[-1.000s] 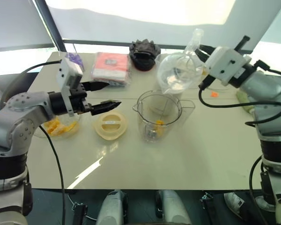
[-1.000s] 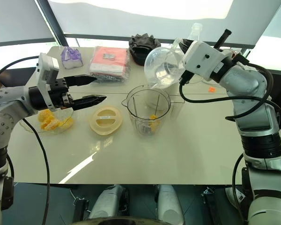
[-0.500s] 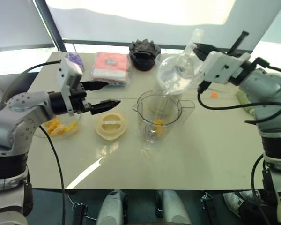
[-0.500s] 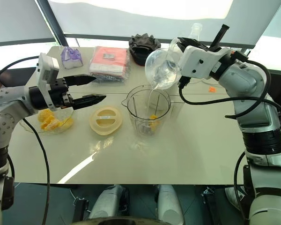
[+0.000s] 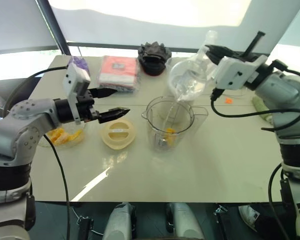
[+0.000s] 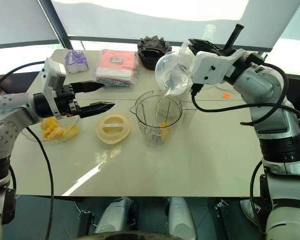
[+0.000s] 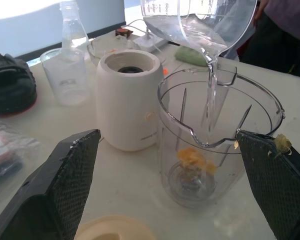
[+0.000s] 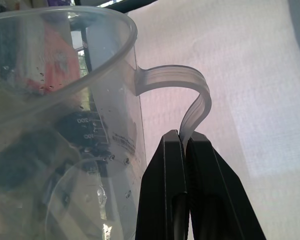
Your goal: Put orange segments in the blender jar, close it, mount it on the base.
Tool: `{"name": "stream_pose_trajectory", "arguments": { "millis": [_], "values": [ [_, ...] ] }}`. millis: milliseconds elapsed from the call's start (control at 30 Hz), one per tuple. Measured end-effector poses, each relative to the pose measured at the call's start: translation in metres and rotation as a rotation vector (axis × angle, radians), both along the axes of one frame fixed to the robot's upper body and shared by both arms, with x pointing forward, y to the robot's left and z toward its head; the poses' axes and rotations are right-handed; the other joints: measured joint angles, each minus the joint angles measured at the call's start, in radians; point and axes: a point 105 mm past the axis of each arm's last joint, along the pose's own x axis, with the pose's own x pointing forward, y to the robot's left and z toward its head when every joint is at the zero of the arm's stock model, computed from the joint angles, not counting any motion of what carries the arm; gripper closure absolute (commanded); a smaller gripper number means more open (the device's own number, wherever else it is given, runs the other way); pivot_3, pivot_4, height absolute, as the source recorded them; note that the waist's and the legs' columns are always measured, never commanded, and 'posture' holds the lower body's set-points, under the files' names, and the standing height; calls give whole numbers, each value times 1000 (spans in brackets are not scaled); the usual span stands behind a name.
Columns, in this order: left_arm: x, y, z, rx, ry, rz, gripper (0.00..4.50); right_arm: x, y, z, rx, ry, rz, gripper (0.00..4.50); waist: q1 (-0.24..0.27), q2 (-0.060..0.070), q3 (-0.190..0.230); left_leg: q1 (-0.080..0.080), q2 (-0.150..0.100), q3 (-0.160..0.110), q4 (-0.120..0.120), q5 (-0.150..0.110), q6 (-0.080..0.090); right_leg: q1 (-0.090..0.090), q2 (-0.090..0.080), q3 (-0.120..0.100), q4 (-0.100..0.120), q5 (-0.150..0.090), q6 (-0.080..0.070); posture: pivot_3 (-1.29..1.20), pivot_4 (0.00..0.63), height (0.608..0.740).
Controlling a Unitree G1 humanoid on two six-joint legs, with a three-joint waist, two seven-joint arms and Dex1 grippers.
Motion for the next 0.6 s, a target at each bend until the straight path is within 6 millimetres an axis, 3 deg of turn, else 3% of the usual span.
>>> {"name": "stream_pose_trajectory", "arguments": {
  "millis": [267,600],
  "values": [
    [1,1,-1,0,3,8,0,2,-3,0,52,23,-7,4484,0,0,0,0,0,0,0,0,0,0,0,0,0,0,0,0,150,740],
    [3,0,0,-22,8,-4,0,7,-42,-2,706,306,-32,4484,2,0,0,0,1,0,0,0,0,0,0,-1,1,0,0,0,150,740]
  ]
}}
